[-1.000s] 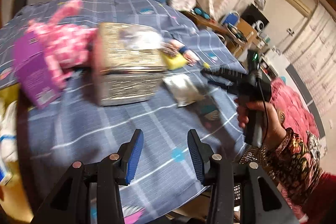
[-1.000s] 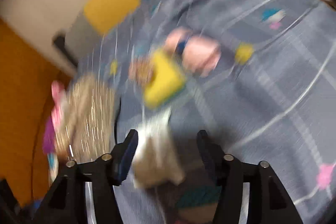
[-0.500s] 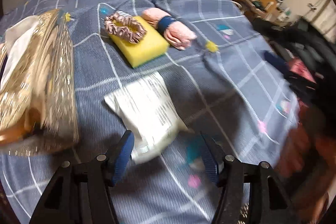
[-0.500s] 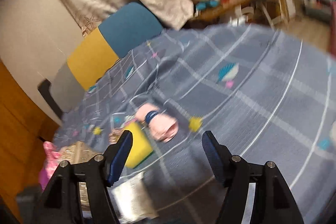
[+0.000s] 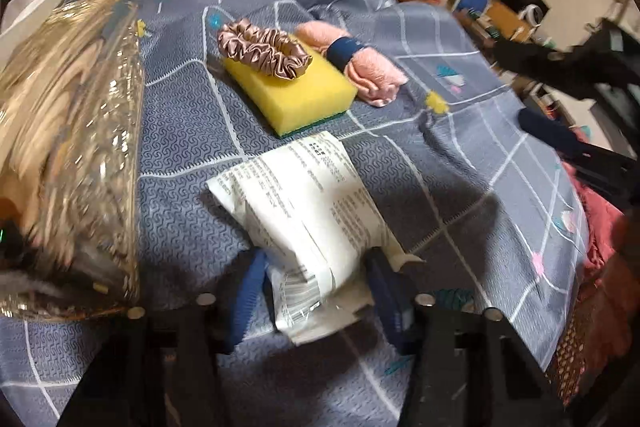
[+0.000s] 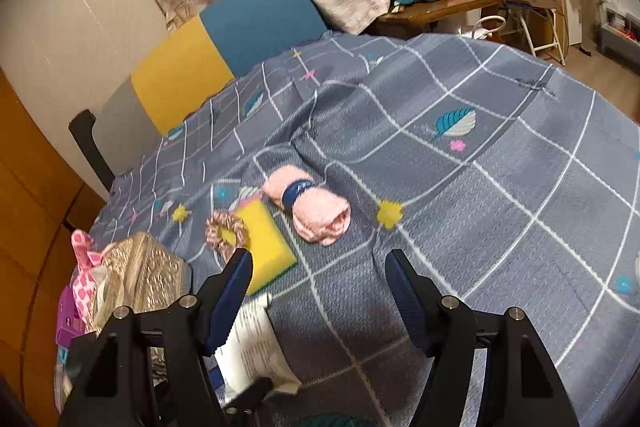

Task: Organize soft objects
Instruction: 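Grasp the white wipes packet with the left gripper while the right grasps the pink rolled towel, then carry the wipes packet into the tray and open the left gripper while the right carries the towel, then lower the pink rolled towel into the gold tray and open the right gripper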

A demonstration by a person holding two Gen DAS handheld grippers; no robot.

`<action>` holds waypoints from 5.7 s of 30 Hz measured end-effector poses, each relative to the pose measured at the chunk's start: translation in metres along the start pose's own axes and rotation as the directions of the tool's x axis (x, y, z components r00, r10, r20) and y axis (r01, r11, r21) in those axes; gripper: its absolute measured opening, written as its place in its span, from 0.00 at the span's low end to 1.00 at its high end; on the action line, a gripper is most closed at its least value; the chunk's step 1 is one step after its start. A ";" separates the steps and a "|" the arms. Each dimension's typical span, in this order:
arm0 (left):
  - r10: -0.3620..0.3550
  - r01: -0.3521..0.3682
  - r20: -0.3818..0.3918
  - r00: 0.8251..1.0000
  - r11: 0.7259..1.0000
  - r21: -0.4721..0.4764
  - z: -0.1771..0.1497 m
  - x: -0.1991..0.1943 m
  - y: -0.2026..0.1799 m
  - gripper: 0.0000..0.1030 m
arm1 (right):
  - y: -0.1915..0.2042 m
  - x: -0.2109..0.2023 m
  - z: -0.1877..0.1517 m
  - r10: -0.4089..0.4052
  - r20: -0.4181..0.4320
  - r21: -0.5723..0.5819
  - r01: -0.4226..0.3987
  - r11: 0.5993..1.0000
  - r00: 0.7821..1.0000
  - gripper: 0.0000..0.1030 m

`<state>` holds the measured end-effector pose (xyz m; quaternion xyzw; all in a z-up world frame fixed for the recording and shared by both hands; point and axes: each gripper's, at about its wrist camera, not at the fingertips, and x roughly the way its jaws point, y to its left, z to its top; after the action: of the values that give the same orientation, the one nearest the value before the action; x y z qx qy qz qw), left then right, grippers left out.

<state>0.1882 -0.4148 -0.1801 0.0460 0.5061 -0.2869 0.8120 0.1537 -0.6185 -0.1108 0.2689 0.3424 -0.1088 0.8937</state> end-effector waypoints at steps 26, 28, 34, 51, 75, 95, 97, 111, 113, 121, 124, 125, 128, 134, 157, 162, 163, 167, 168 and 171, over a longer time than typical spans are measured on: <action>-0.239 0.236 0.156 0.958 0.971 0.041 -0.045 -0.015 0.036 0.45 | 0.033 0.168 0.051 -0.186 -0.224 -0.318 0.109 0.942 0.957 0.39; -0.246 0.243 0.158 0.956 0.969 0.036 -0.045 -0.013 0.038 0.45 | 0.029 0.151 0.049 -0.182 -0.216 -0.305 0.111 0.946 0.959 0.38; -0.280 0.286 0.156 0.947 0.958 -0.013 -0.043 -0.014 0.053 0.45 | 0.005 0.061 0.016 -0.106 -0.233 -0.076 0.091 0.993 0.967 0.39; 0.110 -0.119 -0.099 0.989 0.989 -0.084 0.013 0.011 -0.006 0.70 | -0.028 0.029 -0.007 -0.003 -0.144 0.164 0.026 0.986 0.990 0.39; -0.119 0.116 0.098 0.988 0.993 0.035 -0.105 -0.147 0.076 0.63 | -0.016 0.030 -0.014 -0.018 -0.120 0.080 0.028 0.996 0.993 0.39; 0.166 -0.008 0.269 0.949 0.862 -0.507 -0.203 -0.289 0.322 0.63 | 0.061 -0.055 -0.036 0.124 0.190 -0.097 -0.107 0.990 0.974 0.39; 0.185 -0.014 0.262 0.947 0.839 -0.544 -0.211 -0.291 0.336 0.63 | 0.071 -0.062 -0.038 0.136 0.195 -0.112 -0.116 0.987 0.971 0.39; 0.157 -0.036 0.122 0.980 0.741 -0.670 -0.242 -0.274 0.391 0.63 | 0.162 -0.091 -0.076 0.291 0.154 -0.193 -0.260 0.946 0.944 0.39; 0.162 -0.058 0.093 0.982 0.734 -0.676 -0.244 -0.269 0.397 0.64 | 0.174 -0.093 -0.081 0.323 0.137 -0.192 -0.294 0.936 0.937 0.39; 0.276 -0.213 -0.013 0.961 0.708 -0.674 -0.245 -0.268 0.413 0.69 | 0.233 -0.096 -0.112 0.406 0.018 -0.259 -0.388 0.885 0.914 0.39; 0.230 -0.134 0.046 0.972 0.706 -0.696 -0.250 -0.276 0.413 0.69 | 0.256 -0.093 -0.129 0.435 -0.043 -0.288 -0.428 0.857 0.899 0.39; 0.223 -0.109 0.076 0.972 0.713 -0.692 -0.252 -0.281 0.409 0.69 | 0.263 -0.092 -0.134 0.441 -0.062 -0.295 -0.439 0.849 0.895 0.39; 0.239 -0.095 0.131 0.962 0.745 -0.660 -0.255 -0.295 0.395 0.69 | 0.286 -0.084 -0.154 0.467 -0.140 -0.309 -0.487 0.817 0.873 0.39; 0.317 -0.192 0.107 0.943 0.774 -0.603 -0.248 -0.302 0.379 0.68 | 0.326 -0.067 -0.193 0.487 -0.298 -0.307 -0.565 0.765 0.821 0.39; 0.353 -0.171 0.157 0.923 0.737 -0.654 -0.262 -0.333 0.387 0.68 | 0.426 -0.036 -0.300 0.269 -0.588 -0.491 -0.601 0.630 0.762 0.39; 0.369 -0.148 0.184 0.911 0.710 -0.688 -0.268 -0.348 0.398 0.68 | 0.446 -0.034 -0.316 0.153 -0.616 -0.642 -0.605 0.471 0.773 0.39; 0.372 -0.148 0.186 0.910 0.707 -0.691 -0.269 -0.350 0.399 0.68 | 0.450 -0.034 -0.319 0.128 -0.620 -0.670 -0.607 0.427 0.774 0.39; 0.377 -0.133 0.202 0.904 0.697 -0.705 -0.273 -0.357 0.402 0.68 | 0.462 -0.031 -0.334 0.044 -0.605 -0.759 -0.593 0.271 0.795 0.40; 0.376 -0.130 0.204 0.904 0.696 -0.706 -0.273 -0.357 0.402 0.68 | 0.464 -0.029 -0.336 0.033 -0.603 -0.766 -0.590 0.255 0.797 0.40; 0.374 -0.118 0.215 0.902 0.693 -0.711 -0.274 -0.359 0.402 0.68 | 0.470 -0.018 -0.342 -0.018 -0.608 -0.775 -0.588 0.232 0.794 0.40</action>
<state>0.0600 0.1700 -0.0943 -0.2378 0.4147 0.0290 0.8778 0.1295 -0.0375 -0.1199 -0.2333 0.4962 0.3618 0.7539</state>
